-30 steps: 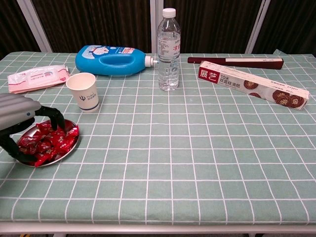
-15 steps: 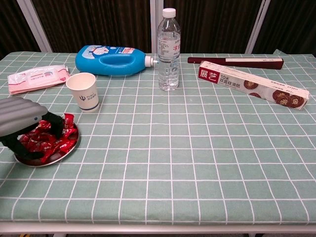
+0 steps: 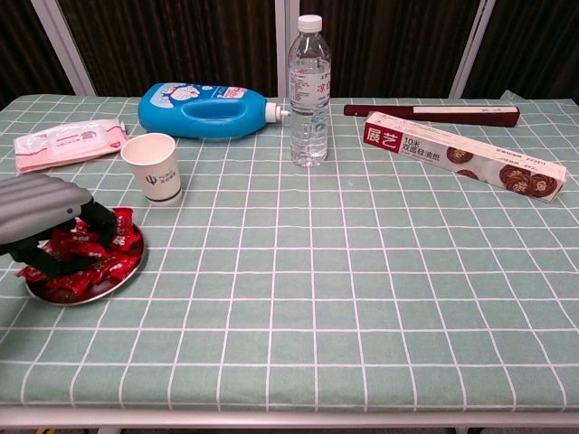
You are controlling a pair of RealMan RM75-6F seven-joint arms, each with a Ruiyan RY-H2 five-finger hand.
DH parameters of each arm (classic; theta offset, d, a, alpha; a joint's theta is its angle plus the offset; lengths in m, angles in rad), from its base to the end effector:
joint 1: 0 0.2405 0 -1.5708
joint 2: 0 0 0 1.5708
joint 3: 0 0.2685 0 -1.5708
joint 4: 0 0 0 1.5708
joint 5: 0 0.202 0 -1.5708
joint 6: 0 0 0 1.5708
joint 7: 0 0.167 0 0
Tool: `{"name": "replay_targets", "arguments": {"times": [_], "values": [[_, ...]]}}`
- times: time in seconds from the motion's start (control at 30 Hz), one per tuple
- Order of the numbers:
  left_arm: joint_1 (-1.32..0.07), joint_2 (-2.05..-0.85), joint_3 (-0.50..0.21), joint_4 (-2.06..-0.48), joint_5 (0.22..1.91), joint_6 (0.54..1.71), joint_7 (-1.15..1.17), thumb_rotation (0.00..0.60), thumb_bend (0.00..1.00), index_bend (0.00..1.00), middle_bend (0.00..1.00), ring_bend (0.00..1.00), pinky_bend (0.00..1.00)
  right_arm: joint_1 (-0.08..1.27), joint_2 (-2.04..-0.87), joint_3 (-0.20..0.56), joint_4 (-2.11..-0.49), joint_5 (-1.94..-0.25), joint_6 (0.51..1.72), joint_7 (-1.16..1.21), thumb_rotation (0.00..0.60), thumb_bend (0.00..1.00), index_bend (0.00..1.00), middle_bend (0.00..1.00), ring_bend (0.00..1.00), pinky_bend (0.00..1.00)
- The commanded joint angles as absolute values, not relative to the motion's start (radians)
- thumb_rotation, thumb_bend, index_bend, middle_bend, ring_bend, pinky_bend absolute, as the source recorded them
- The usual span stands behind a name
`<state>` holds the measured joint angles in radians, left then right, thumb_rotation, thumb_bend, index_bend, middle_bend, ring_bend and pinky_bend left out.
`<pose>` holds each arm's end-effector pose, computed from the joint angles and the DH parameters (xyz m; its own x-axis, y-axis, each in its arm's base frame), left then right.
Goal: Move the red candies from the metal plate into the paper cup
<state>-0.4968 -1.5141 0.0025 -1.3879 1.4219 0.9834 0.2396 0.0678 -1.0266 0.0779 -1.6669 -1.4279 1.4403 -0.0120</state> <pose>-0.2496 0.2909 -0.0259 0.5723 0.3376 0.7473 0.8021 -0.4200 -0.4245 -0.3279 -0.2036 0.1996 0.4299 -0.0243 0.9026 -0.8996 0.0732 0.4305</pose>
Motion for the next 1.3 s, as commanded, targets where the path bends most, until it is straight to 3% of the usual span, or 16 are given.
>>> {"name": "replay_targets", "arguments": {"times": [0.03, 0.3, 0.63, 0.87, 1.3], "values": [[-0.506, -1.486, -0.006, -1.415, 1.429, 0.983, 0.181, 0.600, 0.51, 0.69, 0.74, 0.95, 1.00, 0.068, -1.025, 0.078, -1.669, -1.429, 1.441, -0.010, 0.600, 0.02, 0.00, 0.09, 0.00, 0.22], [-0.564, -1.429, -0.113, -1.440, 1.407, 1.000, 0.107, 0.600, 0.51, 0.68, 0.73, 0.95, 1.00, 0.073, -1.024, 0.079, -1.670, -1.432, 1.435, -0.012, 0.600, 0.02, 0.00, 0.09, 0.00, 0.23], [-0.713, -1.495, -0.224, -1.301, 1.298, 0.871, 0.108, 0.600, 0.51, 0.65, 0.71, 0.95, 1.00, 0.068, -1.023, 0.079, -1.667, -1.420, 1.436, -0.009, 0.600, 0.02, 0.00, 0.09, 0.00, 0.23], [-0.766, -1.550, -0.220, -1.215, 1.223, 0.798, 0.172, 0.600, 0.51, 0.62, 0.67, 0.94, 1.00, 0.065, -1.025, 0.081, -1.659, -1.410, 1.435, -0.004, 0.600, 0.02, 0.00, 0.09, 0.00, 0.24], [-0.778, -1.550, -0.196, -1.244, 1.176, 0.809, 0.233, 0.600, 0.51, 0.50, 0.55, 0.93, 1.00, 0.069, -1.030, 0.085, -1.648, -1.396, 1.423, -0.002, 0.600, 0.03, 0.00, 0.09, 0.00, 0.25]]}}
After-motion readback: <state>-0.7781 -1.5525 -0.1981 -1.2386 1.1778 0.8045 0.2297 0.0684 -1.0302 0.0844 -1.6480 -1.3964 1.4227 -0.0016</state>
